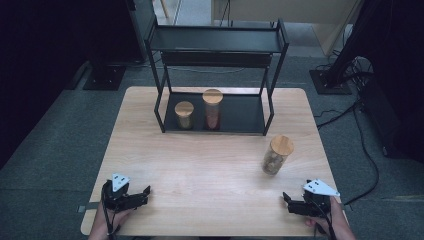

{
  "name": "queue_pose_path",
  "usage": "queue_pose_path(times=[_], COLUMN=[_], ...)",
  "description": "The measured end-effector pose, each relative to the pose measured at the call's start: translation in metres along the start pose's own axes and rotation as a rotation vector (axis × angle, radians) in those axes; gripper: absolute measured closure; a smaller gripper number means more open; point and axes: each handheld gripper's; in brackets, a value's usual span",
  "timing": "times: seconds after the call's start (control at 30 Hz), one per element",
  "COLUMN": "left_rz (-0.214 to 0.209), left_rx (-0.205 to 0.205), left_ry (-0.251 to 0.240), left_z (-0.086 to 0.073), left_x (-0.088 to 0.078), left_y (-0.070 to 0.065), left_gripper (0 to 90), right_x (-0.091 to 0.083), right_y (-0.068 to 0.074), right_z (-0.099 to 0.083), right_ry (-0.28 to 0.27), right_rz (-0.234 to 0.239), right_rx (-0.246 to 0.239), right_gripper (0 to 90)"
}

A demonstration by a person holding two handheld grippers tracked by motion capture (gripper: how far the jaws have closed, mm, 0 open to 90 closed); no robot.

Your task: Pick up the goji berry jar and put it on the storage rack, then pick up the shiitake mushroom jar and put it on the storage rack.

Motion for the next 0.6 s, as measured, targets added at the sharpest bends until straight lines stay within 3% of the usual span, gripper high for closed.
queue_pose_path(times=[0.6], left_rz=[-0.007], left_rx=[0.005], left_ry=[0.002], left_z=[0.0001], left_x=[0.0001], left_y=[-0.0001], left_gripper=[4.6], right_x=[-0.0003], right_y=[-0.0037], right_z=[-0.0021], right_ry=[0.014], right_rz=[0.029], right_rx=[0.011], right_gripper=[4.8])
Point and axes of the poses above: each handheld gripper's, and its own axes: x roughly forward along the jaws, z roughly out of its top, y roughly to its left, and after that the axes turned 13 degrees about -x, right-handed
